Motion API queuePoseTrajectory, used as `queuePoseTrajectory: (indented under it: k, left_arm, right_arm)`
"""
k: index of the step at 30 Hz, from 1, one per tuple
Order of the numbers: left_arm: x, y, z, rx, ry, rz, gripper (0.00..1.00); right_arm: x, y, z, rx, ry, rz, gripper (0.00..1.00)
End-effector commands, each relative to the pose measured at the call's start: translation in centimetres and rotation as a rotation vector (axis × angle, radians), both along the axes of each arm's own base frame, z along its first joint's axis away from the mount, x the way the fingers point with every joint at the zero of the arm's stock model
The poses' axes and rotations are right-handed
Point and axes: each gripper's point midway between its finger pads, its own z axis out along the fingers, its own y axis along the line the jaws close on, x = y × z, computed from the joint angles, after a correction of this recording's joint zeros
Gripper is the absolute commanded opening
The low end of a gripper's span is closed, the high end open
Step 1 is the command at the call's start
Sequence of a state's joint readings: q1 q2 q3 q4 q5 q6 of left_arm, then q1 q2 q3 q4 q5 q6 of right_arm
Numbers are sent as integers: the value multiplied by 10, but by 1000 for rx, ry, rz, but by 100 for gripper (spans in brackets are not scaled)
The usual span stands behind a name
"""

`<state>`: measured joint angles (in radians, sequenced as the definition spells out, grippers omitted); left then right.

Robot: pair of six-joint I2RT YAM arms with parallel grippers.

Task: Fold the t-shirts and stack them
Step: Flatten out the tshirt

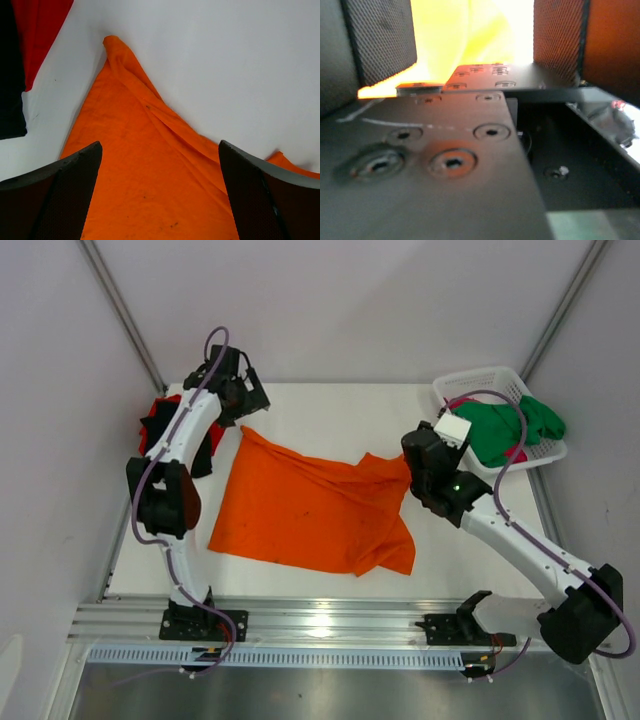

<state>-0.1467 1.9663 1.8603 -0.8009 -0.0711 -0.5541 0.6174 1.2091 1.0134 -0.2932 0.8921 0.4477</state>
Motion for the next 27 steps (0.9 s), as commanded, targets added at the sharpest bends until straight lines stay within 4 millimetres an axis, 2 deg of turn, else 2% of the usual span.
queuePoseTrajectory:
  k: [1, 2, 3, 5, 6, 7, 8, 9, 13, 20, 27]
  left_arm:
    - [-4, -9, 35, 20, -48, -45, 100]
    - [-5, -9, 35, 24, -42, -48, 100]
    - [-6, -10, 37, 24, -45, -53, 99]
    - [-10, -12, 36, 21, -38, -57, 100]
    - [-13, -12, 32, 17, -24, -58, 99]
    - [-16, -14, 35, 12, -26, -63, 99]
    - [-18, -15, 34, 10, -20, -69, 99]
    - [-21, -15, 33, 12, -12, -74, 100]
    - [-33, -19, 35, 28, 2, -103, 100]
    - [-41, -20, 36, 57, 11, -127, 99]
    - [-44, -26, 38, 61, 12, -139, 100]
  right_arm:
    - [-43, -18, -14, 49, 161, -141, 60]
    - [-47, -15, -18, 78, 187, -150, 60]
    - [-55, -9, -31, 95, 239, -136, 61]
    - [-65, 11, -45, 139, 267, -74, 60]
    - [-75, 20, -67, 158, 324, -30, 61]
    - [-78, 31, -72, 220, 322, -2, 61]
    - [-83, 35, -82, 246, 348, 8, 61]
    - [-95, 34, -102, 253, 404, 2, 61]
    - [-116, 39, -133, 323, 482, -2, 61]
    - [-146, 41, -151, 375, 530, -34, 60]
    - [-166, 47, -153, 402, 546, -32, 60]
